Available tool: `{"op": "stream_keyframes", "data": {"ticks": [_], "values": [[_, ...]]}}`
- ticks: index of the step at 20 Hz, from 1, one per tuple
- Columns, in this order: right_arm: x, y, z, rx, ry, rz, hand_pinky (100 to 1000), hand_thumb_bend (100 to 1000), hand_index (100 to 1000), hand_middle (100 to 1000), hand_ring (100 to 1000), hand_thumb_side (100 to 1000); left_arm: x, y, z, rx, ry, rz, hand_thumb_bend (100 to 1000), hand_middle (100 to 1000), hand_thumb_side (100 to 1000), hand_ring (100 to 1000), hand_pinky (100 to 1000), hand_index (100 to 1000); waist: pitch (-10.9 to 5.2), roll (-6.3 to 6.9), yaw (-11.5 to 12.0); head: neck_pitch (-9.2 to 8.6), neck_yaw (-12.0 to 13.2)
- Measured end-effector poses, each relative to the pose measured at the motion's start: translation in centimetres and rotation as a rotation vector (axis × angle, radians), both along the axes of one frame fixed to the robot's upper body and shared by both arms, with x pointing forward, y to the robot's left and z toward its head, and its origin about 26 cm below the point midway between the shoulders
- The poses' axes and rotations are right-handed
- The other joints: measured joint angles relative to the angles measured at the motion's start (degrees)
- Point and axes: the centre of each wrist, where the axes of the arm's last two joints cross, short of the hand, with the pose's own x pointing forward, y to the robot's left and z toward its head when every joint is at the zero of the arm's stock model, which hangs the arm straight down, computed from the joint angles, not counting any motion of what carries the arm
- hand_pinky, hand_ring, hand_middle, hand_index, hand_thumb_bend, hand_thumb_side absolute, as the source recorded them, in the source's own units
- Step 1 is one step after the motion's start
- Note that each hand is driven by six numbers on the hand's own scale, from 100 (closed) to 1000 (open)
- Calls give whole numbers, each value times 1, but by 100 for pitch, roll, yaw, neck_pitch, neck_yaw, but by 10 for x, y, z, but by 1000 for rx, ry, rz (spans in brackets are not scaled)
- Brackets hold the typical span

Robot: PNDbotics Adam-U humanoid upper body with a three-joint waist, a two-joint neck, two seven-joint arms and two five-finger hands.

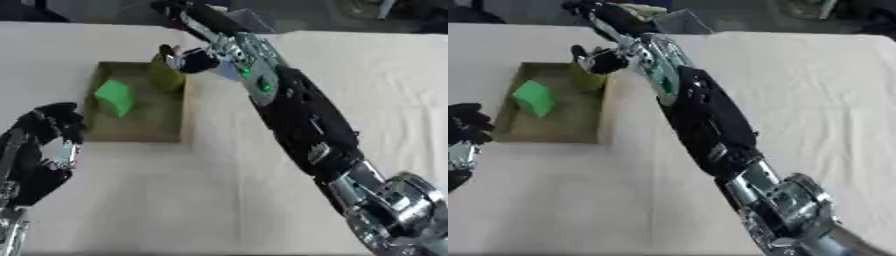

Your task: Pick up objects on the table and place them in the box.

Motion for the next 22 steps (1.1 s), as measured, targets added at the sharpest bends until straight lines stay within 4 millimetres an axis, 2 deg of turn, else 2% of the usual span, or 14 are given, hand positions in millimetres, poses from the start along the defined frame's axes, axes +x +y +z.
{"op": "stream_keyframes", "data": {"ticks": [4, 10, 13, 15, 22], "values": [[10, -25, 4, 51, 38, -117, 901, 100, 976, 891, 919, 290, 0, 0, 0, 0, 1, 1, 100, 593, 363, 611, 551, 775, 0, 15, -21, 0, 13], [24, -53, -4, 67, 123, -269, 959, 100, 985, 928, 977, 373, 0, 0, 0, -1, 1, 3, 100, 592, 365, 610, 551, 776, 0, 44, -5, -4, -10], [28, -62, -13, 49, 163, -327, 985, 100, 986, 944, 1000, 408, 0, 0, 0, -1, 0, 3, 100, 592, 367, 610, 551, 776, 4, 52, 44, -26, -51], [30, -66, -19, 34, 186, -352, 997, 100, 992, 955, 1000, 463, 0, 0, 0, -1, 0, 3, 100, 592, 368, 610, 552, 776, 18, 52, 76, -61, -88], [34, -77, -36, -20, 252, -416, 1000, 100, 994, 971, 1000, 528, 0, 0, 1, -1, -3, 2, 100, 591, 367, 609, 552, 776, 49, 56, 179, -158, -187]]}}
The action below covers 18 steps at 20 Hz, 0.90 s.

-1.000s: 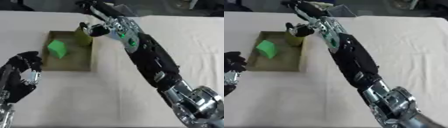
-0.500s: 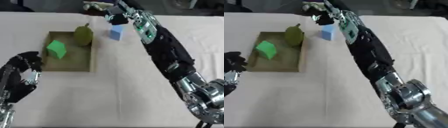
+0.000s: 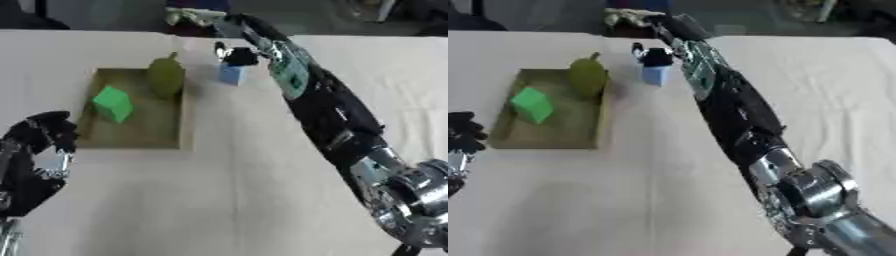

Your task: Pick up objects on the table and place them in the box.

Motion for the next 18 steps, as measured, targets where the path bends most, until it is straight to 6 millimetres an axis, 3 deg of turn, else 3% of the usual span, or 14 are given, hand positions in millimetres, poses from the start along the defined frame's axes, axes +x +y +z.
{"op": "stream_keyframes", "data": {"ticks": [11, 18], "values": [[4, -24, -14, -45, 27, -132, 1000, 100, 999, 979, 1000, 536, 1, -1, 2, 2, -9, -6, 100, 589, 365, 609, 552, 777, 92, 2, 118, -77, -169], [3, -18, -22, -54, 52, -145, 1000, 100, 997, 964, 1000, 623, 1, -1, 2, 2, -11, -8, 100, 588, 366, 608, 552, 777, 121, 14, 115, -98, -196]]}}
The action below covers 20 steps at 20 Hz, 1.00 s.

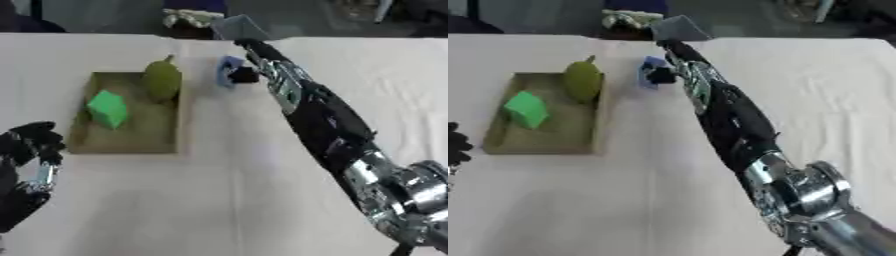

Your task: Pick up objects on the table and place them in the box.

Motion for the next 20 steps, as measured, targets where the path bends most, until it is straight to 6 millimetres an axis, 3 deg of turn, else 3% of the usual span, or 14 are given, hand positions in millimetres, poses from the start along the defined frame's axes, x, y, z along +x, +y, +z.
{"op": "stream_keyframes", "data": {"ticks": [9, 10, 14, 20], "values": [[0, 3, 1, 23, 13, 29, 1000, 100, 996, 959, 1000, 638, 0, 0, 1, 0, -4, -1, 100, 588, 366, 608, 553, 777, 0, 8, -20, 0, -4], [0, 3, 1, 23, 13, 30, 1000, 100, 990, 935, 986, 919, 0, 0, 1, 0, -4, -1, 100, 587, 367, 608, 553, 776, 0, 8, -20, 0, -4], [-1, 6, -9, 55, 62, 69, 1000, 100, 990, 934, 984, 999, 0, 0, 1, 0, -4, -1, 100, 586, 368, 607, 553, 777, 0, 5, -75, 0, -4], [-1, 1, -13, 88, 135, 162, 996, 100, 991, 930, 981, 969, 0, 0, 1, 0, -4, -1, 100, 585, 367, 607, 553, 777, -15, -1, -93, 0, -5]]}}
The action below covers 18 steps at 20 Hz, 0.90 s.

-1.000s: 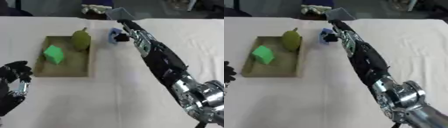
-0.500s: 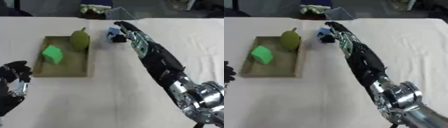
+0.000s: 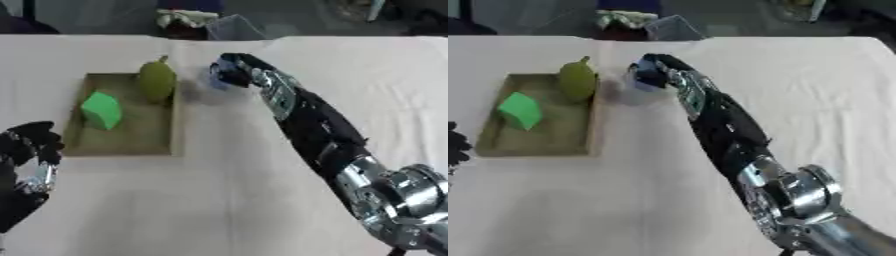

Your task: Pick up objects on the table and place them in the box.

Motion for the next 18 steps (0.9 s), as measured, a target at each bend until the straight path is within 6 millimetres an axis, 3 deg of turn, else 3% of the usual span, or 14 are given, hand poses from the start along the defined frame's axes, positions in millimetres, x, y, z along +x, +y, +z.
{"op": "stream_keyframes", "data": {"ticks": [5, 7, 9, 11, 12, 18], "values": [[1, -5, 6, -19, 29, 50, 988, 100, 990, 909, 973, 803, 0, 0, 0, 0, 0, 0, 100, 583, 368, 607, 553, 777, -2, 0, -9, 0, -1], [1, -5, 9, -30, 24, 64, 979, 100, 992, 887, 963, 602, 0, 0, 0, 0, 0, 0, 100, 583, 369, 607, 553, 777, -2, 0, -18, 0, -1], [1, -4, 12, -53, 8, 75, 970, 100, 992, 869, 953, 487, 0, 0, 0, 0, 0, 0, 100, 582, 369, 607, 553, 777, -2, -1, -25, 0, -2], [1, -3, 14, -74, -11, 83, 952, 100, 989, 828, 929, 268, 0, 0, 0, 0, 0, 0, 100, 582, 372, 606, 554, 777, -2, -2, -27, 0, -2], [1, -3, 15, -83, -22, 85, 944, 100, 987, 808, 919, 201, 0, 0, 0, 0, 0, 0, 100, 582, 369, 606, 554, 777, -2, -3, -28, 0, -2], [0, -2, 22, -106, -119, 75, 890, 100, 962, 616, 834, 198, 0, 0, 0, 0, 0, 1, 100, 581, 370, 606, 554, 777, -2, -4, -27, 0, -2]]}}
